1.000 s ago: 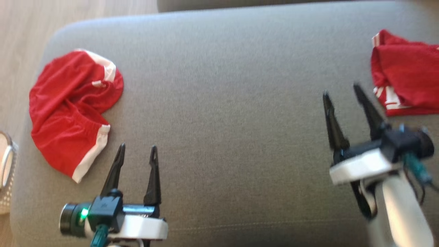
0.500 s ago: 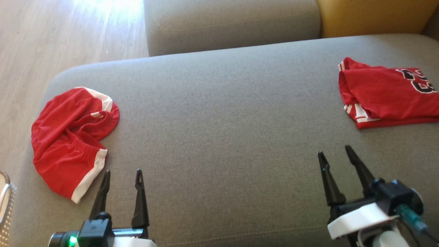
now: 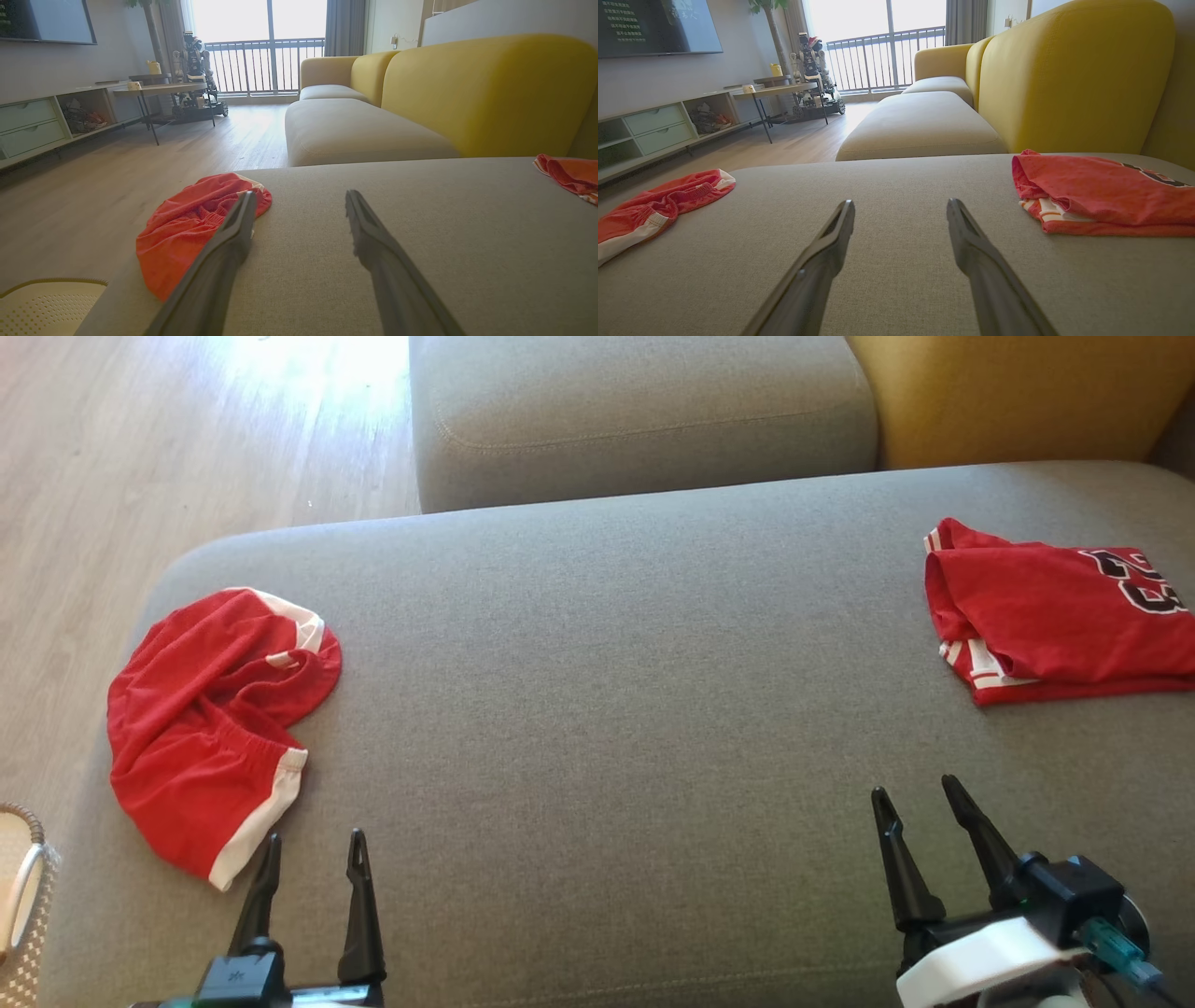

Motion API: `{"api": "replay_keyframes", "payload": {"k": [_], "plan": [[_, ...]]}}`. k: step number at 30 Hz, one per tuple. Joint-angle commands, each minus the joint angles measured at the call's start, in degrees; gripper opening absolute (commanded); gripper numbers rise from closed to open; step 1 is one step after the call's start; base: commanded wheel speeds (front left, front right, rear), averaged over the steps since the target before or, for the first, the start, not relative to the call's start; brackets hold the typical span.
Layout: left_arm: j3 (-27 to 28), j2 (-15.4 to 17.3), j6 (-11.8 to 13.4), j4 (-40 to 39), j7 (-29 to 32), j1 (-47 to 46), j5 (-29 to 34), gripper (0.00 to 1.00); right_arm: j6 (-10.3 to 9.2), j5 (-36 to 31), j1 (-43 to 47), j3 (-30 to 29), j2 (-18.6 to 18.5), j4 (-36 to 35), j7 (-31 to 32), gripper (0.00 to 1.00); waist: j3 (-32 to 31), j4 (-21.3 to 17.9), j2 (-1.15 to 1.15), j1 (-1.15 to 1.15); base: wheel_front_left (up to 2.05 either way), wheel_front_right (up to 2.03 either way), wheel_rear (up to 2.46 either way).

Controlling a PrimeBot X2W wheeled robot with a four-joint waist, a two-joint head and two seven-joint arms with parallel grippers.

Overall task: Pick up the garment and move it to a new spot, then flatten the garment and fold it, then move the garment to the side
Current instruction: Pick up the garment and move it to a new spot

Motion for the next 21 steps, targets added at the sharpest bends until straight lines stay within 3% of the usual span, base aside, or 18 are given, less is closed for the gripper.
{"api": "replay_keyframes", "payload": {"k": [1, 14, 21], "plan": [[2.2, -0.3, -0.4, -1.6, -0.4, -1.7, 0.5, 1.0, -0.02, -0.1, -1.2, 1.4, -0.2, -1.6, -0.4, 1.0, 0.0, 0.1, 0.0, 0.0, 0.0, 0.0, 0.0], [2.1, -0.4, -0.8, -0.5, -0.4, -1.6, 0.7, 1.0, -0.02, -0.6, -0.5, 0.7, -0.2, -1.9, -0.4, 1.0, -1.2, 2.9, 0.0, 0.0, 0.0, 0.0, 0.0], [2.4, -0.5, -0.3, -1.0, -0.4, -1.1, 0.6, 1.0, -0.02, -0.2, 0.7, 1.7, -0.2, -2.5, -0.4, 1.0, -2.3, 8.4, 0.0, 0.0, 0.0, 0.0, 0.0]]}}
